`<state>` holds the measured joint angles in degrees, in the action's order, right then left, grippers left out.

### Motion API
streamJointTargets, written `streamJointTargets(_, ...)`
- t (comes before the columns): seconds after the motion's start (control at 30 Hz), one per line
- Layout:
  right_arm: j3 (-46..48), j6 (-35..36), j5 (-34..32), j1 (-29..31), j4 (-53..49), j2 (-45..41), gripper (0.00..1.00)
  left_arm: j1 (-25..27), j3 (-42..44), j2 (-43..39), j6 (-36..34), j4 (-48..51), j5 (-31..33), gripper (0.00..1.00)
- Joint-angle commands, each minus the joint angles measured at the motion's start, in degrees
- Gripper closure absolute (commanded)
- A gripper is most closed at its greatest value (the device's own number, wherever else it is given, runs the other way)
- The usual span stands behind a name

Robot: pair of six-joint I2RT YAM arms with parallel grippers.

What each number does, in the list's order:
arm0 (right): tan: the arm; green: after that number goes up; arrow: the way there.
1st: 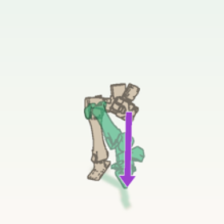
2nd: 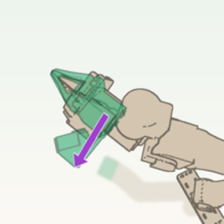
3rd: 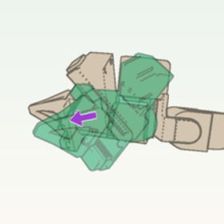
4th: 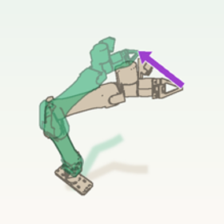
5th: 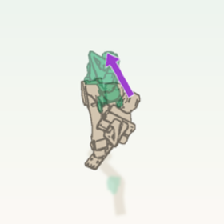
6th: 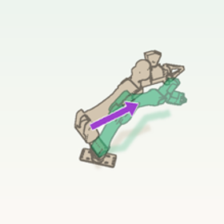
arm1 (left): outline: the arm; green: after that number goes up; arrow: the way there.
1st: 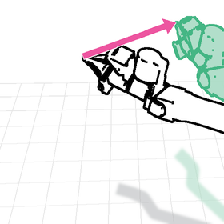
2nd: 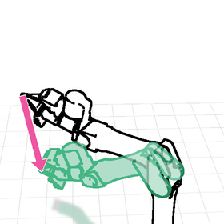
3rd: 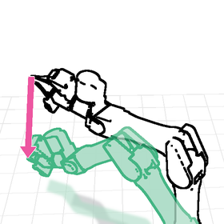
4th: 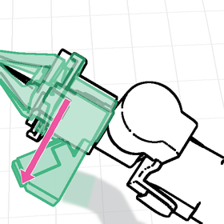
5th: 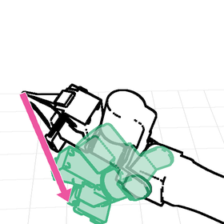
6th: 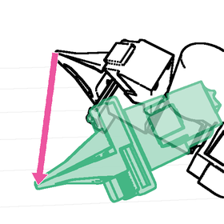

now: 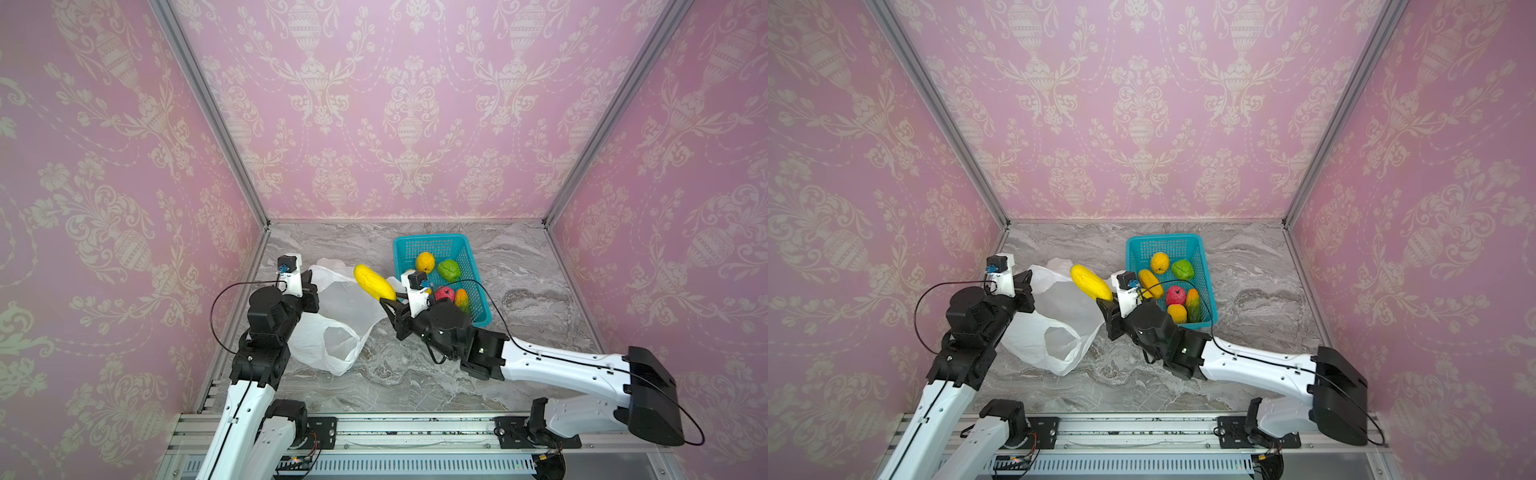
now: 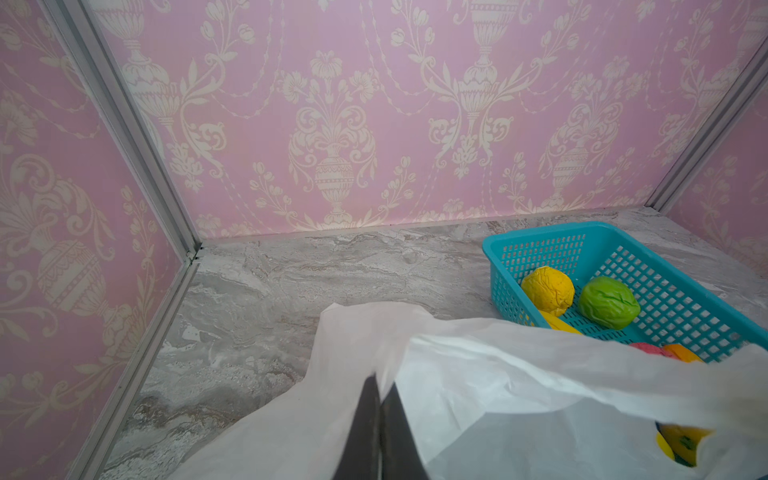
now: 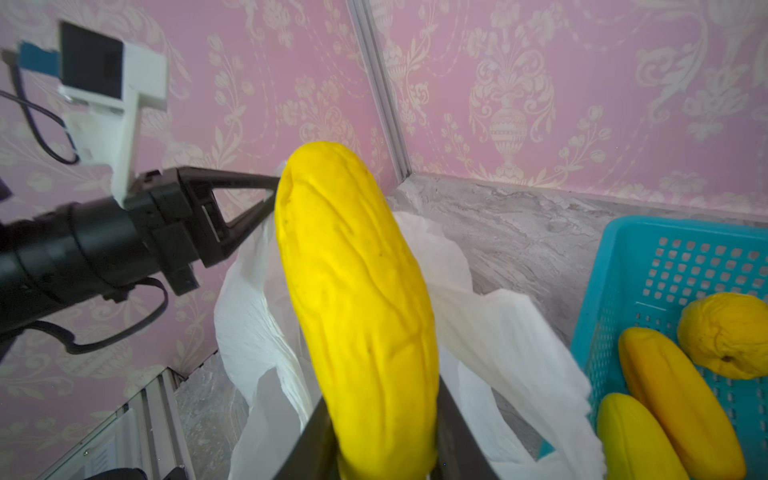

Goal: Untie the knot of the plastic bag and take out the fruit
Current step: 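Lift the yellow papaya out and carry it over the teal basket, then lower the yellow papaya into the basket and open the right gripper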

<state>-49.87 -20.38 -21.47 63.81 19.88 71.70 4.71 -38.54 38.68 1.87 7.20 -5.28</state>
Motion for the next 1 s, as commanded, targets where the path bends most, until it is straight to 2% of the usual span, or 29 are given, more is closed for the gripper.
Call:
streamJointTargets(0.0, 5.04, 3.9, -6.83, -1.01, -0.35, -6.74, 0.73, 0.04, -1.89, -0.45, -1.65, 1.76, 1.87, 1.0)
streamJointTargets(0.1, 7.97, 3.19, -12.26, -4.81, -2.95, -11.27, 0.73, 0.04, -1.69, -0.73, -1.44, 1.5, 1.52, 1.0)
streamJointTargets(0.27, 11.15, -2.44, -10.17, -15.61, -6.71, -13.21, 0.74, 0.03, -1.7, -0.45, -1.32, 1.49, 0.98, 1.0)
streamJointTargets(0.4, 10.84, -6.13, -4.67, -23.79, -7.9, -7.5, 0.74, 0.01, -1.8, -0.27, -1.34, 1.63, 0.82, 1.0)
streamJointTargets(0.53, 6.89, -8.41, 3.68, -30.75, -9.32, 3.26, 0.74, 0.04, -1.71, -0.42, -1.34, 1.5, 0.88, 1.0)
streamJointTargets(0.67, 0.92, -8.51, 8.45, -34.71, -12.81, 13.64, 0.75, 0.04, -1.8, -0.18, -1.33, 1.5, 0.71, 1.0)
streamJointTargets(0.9, -3.78, -9.72, 15.86, -34.92, -10.41, 24.15, 0.75, -0.14, -1.8, 0.16, -1.32, 1.41, 0.7, 1.0)
streamJointTargets(0.97, -4.07, -11.19, 16.23, -34.63, -9.59, 26.11, 0.66, -0.23, -1.89, 0.33, -1.3, 1.3, 0.59, 1.0)
